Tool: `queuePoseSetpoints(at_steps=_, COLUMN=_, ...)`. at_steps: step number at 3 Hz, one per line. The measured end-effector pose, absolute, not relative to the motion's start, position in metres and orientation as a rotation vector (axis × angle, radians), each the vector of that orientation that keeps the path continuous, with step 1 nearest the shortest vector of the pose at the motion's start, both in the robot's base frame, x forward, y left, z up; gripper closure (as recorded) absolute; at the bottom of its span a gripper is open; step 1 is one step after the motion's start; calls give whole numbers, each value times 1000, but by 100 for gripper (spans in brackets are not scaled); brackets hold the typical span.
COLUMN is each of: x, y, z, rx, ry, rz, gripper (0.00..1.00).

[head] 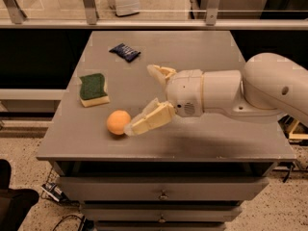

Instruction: Move orange near rxbar blueberry

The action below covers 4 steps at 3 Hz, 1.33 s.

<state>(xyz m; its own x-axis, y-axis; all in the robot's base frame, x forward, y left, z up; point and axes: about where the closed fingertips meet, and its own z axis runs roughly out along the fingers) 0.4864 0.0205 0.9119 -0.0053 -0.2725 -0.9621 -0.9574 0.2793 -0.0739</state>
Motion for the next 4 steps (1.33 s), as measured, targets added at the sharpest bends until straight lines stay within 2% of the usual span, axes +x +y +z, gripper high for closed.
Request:
queuePoseSetpoints(at_steps=2, x=496, y=25, z=871, rx=-1170, ry=1485, rz=834, gripper=0)
queuePoseSetpoints(at_steps=4, x=483, y=52, z=858, rx=-1221, ry=1458, rz=872, gripper=0)
